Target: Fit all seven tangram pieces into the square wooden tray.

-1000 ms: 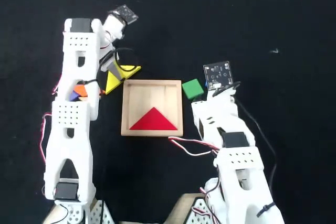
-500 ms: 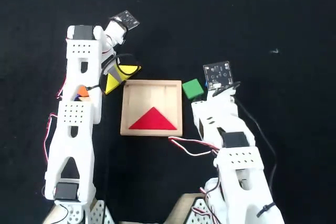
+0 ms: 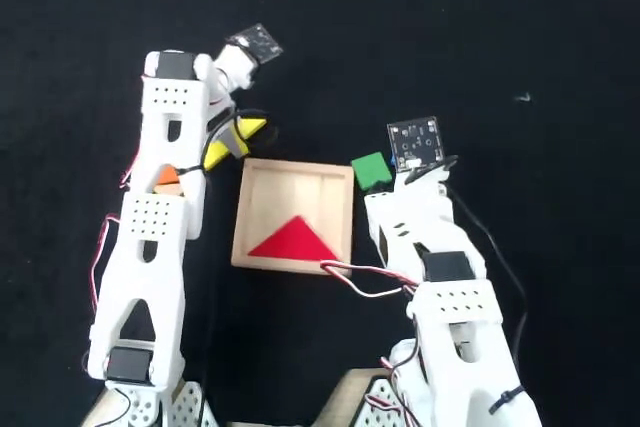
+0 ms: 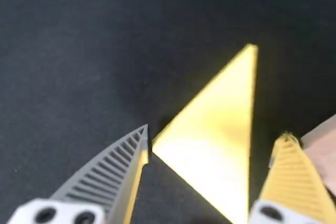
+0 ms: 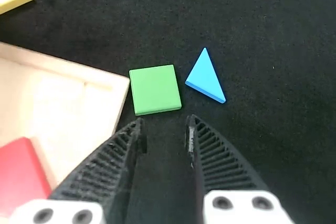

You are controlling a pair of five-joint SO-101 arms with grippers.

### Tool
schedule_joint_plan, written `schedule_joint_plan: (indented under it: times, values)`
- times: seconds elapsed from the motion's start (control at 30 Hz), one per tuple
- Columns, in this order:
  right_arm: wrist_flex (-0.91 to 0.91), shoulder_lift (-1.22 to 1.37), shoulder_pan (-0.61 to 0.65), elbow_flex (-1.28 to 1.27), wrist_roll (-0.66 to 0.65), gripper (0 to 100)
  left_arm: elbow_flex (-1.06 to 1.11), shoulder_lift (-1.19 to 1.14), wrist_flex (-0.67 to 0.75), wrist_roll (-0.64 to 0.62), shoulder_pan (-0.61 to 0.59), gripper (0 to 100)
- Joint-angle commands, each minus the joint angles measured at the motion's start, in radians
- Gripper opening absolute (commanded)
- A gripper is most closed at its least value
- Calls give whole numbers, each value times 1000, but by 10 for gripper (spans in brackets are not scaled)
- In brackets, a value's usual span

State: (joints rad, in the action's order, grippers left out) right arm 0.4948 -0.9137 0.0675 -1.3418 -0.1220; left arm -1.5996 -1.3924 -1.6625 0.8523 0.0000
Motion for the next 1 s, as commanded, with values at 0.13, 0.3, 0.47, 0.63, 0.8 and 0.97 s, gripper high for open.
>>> schedule_joint_plan:
  times: [0.13, 0.3, 0.47, 0.63, 0.8, 0.97]
  values:
    - [-26, 5, 15, 8, -11, 138, -30, 15, -40, 55, -4, 358]
    - [-26, 5, 14, 8, -11, 138, -31, 17, -38, 12, -16, 357]
    - [-26, 5, 15, 8, -11, 138, -35, 21, -12, -69, -35, 359]
    - [-26, 5, 17, 8, -11, 138, -10, 9, 5, -64, -30, 358]
    - [-26, 5, 17, 8, -11, 138, -15, 12, -58, 40, -30, 357]
    - [-26, 4, 17, 8, -11, 138, -18, 12, -84, 55, -28, 357]
